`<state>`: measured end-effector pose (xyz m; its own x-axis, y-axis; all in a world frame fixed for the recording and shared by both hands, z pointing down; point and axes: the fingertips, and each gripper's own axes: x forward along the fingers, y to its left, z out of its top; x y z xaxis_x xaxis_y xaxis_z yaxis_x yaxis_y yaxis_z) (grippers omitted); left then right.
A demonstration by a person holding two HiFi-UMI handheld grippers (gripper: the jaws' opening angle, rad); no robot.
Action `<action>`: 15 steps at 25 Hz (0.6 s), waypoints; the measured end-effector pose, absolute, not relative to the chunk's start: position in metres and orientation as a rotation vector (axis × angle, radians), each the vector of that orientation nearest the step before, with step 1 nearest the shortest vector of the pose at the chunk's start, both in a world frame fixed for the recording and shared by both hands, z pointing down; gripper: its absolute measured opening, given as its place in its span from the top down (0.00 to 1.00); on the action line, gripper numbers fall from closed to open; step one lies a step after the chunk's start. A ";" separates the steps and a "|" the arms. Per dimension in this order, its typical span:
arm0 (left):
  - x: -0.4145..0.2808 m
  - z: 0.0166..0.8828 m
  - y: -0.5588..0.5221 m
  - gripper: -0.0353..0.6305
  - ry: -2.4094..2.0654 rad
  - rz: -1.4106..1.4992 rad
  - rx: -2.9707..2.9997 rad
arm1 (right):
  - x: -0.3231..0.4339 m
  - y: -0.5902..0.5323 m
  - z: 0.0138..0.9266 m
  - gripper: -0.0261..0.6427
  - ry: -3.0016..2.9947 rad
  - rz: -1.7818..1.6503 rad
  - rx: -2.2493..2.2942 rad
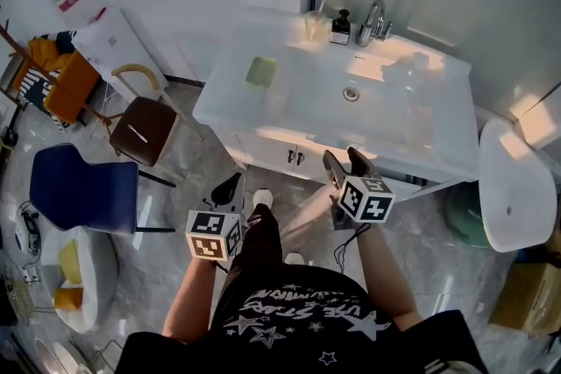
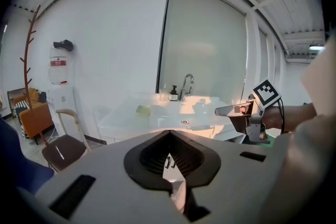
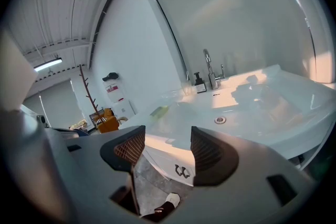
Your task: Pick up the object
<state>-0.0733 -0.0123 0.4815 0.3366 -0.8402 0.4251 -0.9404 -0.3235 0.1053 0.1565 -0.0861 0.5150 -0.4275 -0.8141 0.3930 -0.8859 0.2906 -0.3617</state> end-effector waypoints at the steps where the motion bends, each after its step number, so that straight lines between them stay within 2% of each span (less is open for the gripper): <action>1: -0.074 0.483 -0.022 0.92 -1.573 0.420 2.275 | 0.154 -0.093 0.517 0.56 -2.410 0.812 1.598; 15: -0.132 0.505 -0.192 0.92 -1.485 0.457 2.262 | 0.082 -0.255 0.531 0.56 -2.341 0.874 1.611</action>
